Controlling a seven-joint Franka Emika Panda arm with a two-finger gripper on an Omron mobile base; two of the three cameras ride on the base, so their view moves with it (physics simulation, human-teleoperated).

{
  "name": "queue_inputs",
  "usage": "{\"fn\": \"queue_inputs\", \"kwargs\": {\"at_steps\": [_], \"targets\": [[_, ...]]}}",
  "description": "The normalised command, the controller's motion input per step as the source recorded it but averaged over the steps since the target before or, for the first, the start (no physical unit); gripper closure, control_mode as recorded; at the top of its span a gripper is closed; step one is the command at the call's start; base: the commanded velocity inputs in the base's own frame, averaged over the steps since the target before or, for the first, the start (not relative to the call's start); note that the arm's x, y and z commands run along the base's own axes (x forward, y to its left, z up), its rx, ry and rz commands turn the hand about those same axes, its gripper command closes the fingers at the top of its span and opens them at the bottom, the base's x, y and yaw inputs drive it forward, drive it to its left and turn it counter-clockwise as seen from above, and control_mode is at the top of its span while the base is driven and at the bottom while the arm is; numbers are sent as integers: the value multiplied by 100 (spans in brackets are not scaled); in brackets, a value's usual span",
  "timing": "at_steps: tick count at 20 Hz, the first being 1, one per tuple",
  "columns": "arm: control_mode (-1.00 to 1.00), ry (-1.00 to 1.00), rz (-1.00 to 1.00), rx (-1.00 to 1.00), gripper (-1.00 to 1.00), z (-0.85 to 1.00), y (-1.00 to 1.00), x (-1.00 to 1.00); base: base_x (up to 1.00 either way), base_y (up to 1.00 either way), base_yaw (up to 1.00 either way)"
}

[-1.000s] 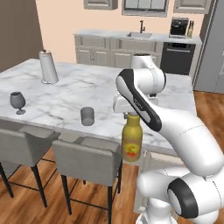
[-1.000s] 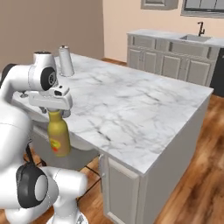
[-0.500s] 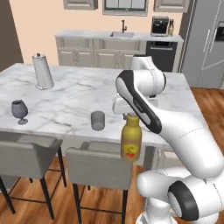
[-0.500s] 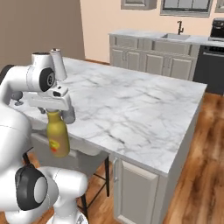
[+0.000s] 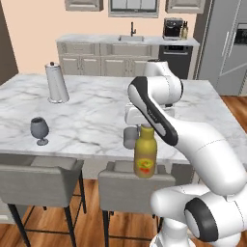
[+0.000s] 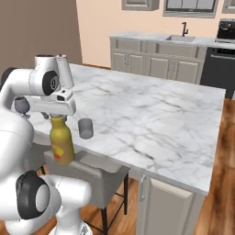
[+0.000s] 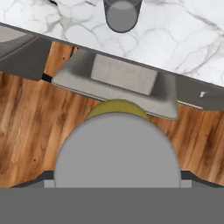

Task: There is a wine glass and glass cup on the dining counter. Place the wine bottle next to the wine glass and the juice bottle next to the glass cup.

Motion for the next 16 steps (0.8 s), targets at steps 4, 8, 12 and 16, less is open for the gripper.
{"fn": "queue_inputs", "kwargs": {"at_steps": [4, 8, 12, 16], "targets": [[100, 0, 0, 0, 100, 0, 0, 0, 60, 6, -9], [100, 0, 0, 0, 100, 0, 0, 0, 50, 0, -5], [100, 0, 0, 0, 100, 0, 0, 0, 27, 0, -1], [100, 0, 0, 0, 100, 0, 0, 0, 0, 1, 0]]}}
